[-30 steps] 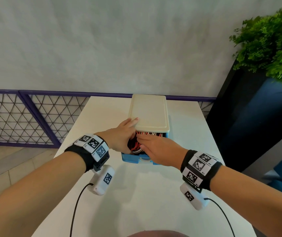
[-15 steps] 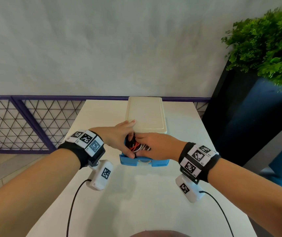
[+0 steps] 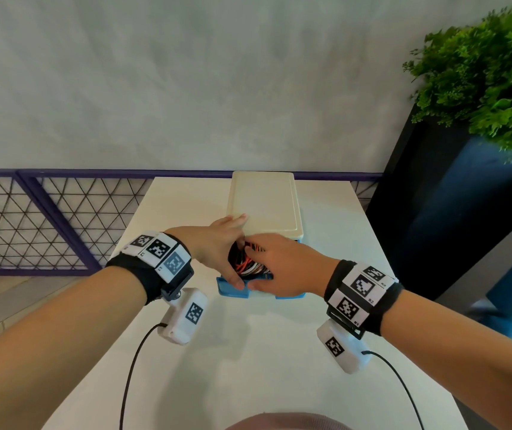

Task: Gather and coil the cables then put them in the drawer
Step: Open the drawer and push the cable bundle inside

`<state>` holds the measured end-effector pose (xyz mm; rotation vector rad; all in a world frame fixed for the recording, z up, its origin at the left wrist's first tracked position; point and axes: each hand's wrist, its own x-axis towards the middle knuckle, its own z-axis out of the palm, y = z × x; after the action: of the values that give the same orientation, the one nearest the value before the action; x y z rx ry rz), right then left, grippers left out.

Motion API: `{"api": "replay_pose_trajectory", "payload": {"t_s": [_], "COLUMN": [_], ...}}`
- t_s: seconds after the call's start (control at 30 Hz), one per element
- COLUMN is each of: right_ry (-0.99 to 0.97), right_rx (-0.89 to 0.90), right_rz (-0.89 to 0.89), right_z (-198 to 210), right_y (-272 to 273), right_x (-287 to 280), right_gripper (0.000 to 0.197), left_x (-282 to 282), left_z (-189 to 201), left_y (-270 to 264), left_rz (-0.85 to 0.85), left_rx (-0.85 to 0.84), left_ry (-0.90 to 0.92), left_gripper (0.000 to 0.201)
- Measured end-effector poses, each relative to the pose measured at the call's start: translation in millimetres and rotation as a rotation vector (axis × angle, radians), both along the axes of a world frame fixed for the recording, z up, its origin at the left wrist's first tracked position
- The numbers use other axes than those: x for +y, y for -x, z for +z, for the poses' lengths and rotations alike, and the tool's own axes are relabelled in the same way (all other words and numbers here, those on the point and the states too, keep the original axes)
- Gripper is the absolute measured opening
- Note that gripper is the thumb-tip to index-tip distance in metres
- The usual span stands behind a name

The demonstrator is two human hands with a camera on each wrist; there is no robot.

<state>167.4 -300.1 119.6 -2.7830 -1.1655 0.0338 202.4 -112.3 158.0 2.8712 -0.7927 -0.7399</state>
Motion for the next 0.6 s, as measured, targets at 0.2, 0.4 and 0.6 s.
{"api": "replay_pose_trajectory", "payload": {"t_s": [0.2, 0.4, 0.6], "right_ry": [0.262, 0.289, 0.232], "right_rx": [0.024, 0.082, 0.194], "right_rz": [-0.096, -0.118, -0.123], "right_z": [-3.0, -5.0, 15.2], "right_y": [3.1, 0.8, -3.2], "right_x": [-6.9, -9.1, -17.2], "right_gripper": [0.092, 0.090, 0.090], "left_x": [1.2, -0.5, -4.1], "left_z": [-5.7, -0.5, 6.6], "left_y": [-4.2, -4.3, -2.7], "left_rz": [-0.001, -0.010, -0.016], "left_rx": [-0.014, -0.037, -0.052], "left_ry": [-0.015, -0.037, -0.042], "left_gripper": [0.090, 0.086, 0.076]}}
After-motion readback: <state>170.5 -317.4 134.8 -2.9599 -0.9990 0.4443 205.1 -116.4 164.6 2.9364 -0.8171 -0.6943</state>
